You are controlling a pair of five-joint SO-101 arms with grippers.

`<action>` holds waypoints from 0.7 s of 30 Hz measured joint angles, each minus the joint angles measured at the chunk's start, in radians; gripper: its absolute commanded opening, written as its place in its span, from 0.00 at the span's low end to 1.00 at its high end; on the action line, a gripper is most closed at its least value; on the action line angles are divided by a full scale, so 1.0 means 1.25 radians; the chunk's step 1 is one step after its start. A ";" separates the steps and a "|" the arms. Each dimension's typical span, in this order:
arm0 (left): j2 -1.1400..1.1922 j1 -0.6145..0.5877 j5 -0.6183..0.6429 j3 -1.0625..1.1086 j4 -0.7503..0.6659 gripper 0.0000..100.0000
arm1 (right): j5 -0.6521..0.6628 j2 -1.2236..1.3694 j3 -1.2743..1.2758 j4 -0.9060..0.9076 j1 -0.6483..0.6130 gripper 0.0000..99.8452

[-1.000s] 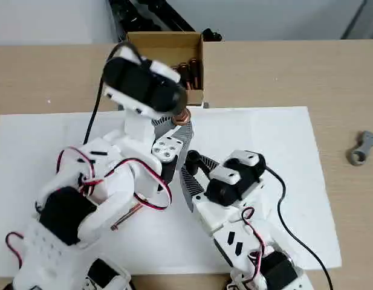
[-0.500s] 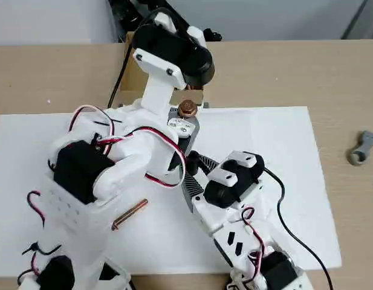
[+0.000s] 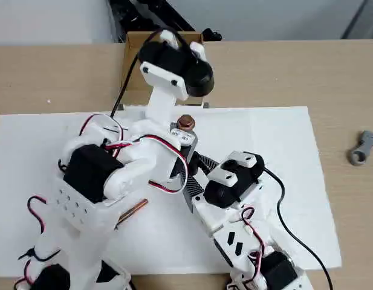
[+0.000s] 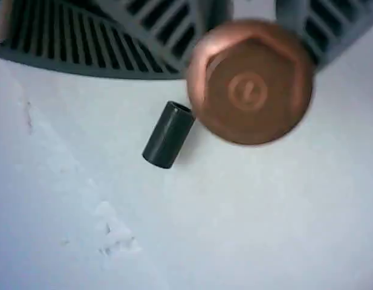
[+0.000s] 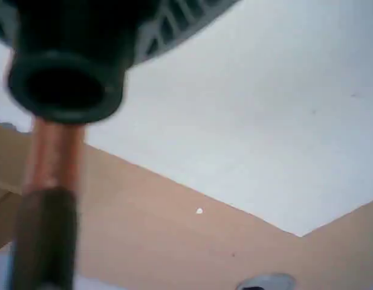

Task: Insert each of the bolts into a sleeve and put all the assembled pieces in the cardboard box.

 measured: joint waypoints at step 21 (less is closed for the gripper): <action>0.044 0.000 -0.004 -0.182 0.055 0.01 | 0.000 0.000 0.023 0.000 0.000 0.00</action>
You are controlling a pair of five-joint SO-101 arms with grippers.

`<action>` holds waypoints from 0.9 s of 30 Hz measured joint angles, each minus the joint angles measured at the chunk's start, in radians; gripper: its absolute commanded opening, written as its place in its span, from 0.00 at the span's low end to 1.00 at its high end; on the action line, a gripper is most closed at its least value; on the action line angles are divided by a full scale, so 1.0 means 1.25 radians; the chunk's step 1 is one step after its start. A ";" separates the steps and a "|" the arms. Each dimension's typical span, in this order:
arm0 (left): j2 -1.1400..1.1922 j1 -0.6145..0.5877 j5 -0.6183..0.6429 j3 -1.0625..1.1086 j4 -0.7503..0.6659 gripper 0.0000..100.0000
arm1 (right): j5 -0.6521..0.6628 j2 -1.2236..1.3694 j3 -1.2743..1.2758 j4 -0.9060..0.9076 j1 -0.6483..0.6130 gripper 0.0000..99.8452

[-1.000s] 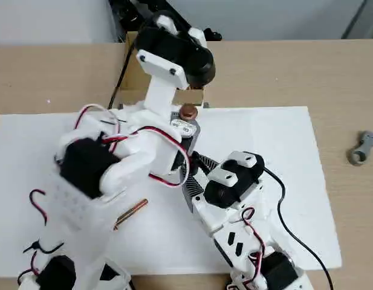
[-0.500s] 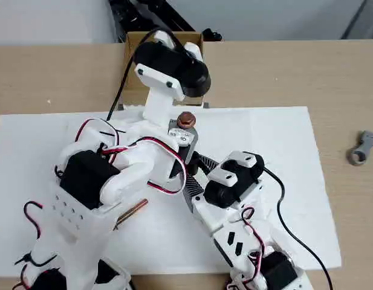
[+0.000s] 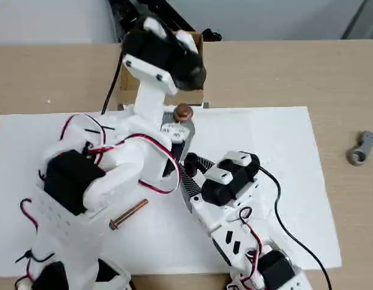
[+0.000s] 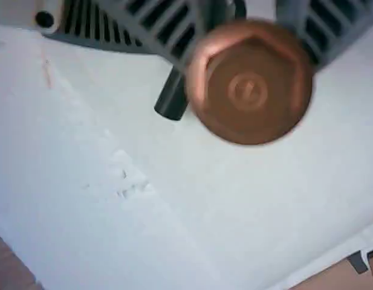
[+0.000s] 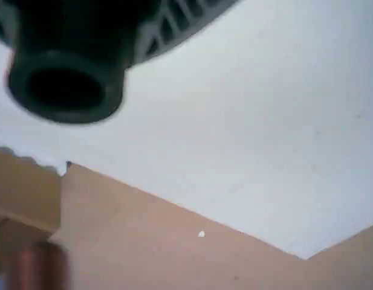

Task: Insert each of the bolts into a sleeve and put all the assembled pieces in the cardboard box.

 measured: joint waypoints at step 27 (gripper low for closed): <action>0.018 0.018 -0.005 0.041 0.001 0.01 | 0.000 0.000 0.000 0.000 0.000 0.00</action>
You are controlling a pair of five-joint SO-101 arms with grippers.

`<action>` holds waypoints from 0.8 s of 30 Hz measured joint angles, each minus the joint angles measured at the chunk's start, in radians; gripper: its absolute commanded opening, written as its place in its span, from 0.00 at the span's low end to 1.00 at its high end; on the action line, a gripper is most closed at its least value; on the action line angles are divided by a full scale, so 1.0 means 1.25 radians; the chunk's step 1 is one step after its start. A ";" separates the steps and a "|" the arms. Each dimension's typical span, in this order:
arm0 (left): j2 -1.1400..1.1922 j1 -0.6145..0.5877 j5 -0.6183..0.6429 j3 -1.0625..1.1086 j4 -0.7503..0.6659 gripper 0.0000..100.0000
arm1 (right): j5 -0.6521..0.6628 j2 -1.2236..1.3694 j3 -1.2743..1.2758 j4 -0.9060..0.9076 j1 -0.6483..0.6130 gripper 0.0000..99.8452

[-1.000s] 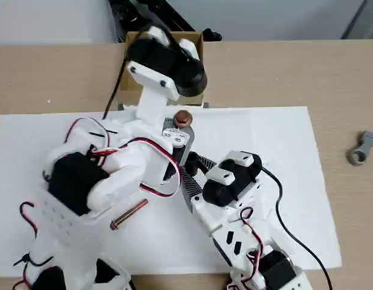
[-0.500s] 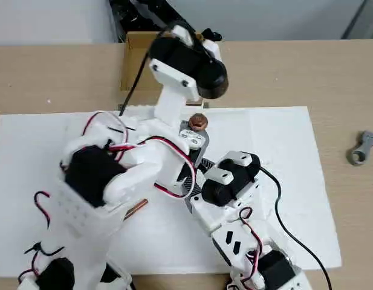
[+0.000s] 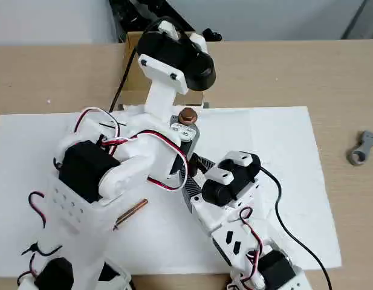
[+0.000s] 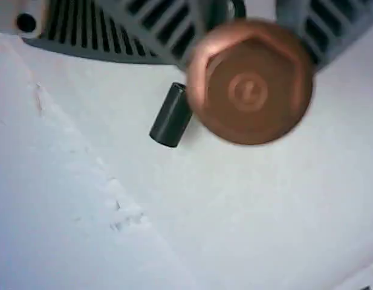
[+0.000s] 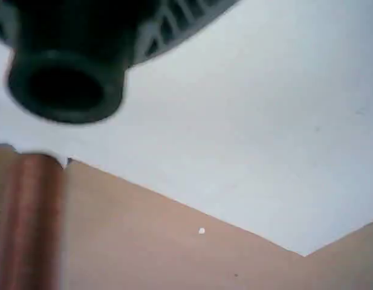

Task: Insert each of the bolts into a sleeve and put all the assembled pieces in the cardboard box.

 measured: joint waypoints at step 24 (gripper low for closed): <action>-0.001 0.012 -0.004 0.047 -0.004 0.01 | 0.002 0.002 0.005 0.000 -0.002 0.00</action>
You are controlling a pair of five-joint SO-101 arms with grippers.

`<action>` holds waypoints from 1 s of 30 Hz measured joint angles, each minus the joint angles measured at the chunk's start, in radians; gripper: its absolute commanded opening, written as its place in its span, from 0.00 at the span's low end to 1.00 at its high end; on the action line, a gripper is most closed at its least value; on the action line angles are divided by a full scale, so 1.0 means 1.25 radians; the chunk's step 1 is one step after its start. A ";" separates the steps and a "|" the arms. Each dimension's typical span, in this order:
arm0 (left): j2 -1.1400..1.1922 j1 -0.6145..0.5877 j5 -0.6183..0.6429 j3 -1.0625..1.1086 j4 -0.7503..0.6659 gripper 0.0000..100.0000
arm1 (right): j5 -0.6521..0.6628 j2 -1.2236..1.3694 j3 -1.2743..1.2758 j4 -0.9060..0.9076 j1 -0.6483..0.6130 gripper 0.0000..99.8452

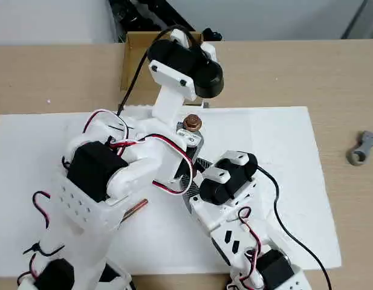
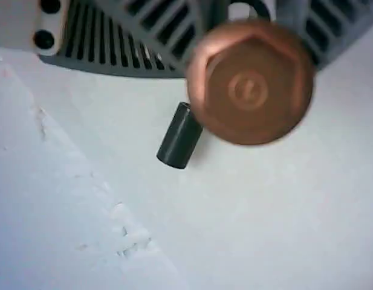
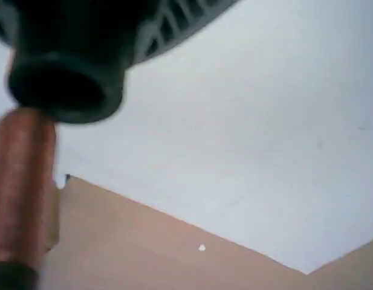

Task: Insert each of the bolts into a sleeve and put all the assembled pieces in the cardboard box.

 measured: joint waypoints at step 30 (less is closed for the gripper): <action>0.000 0.032 0.011 -0.031 0.002 0.01 | 0.000 0.002 0.002 -0.038 0.042 0.00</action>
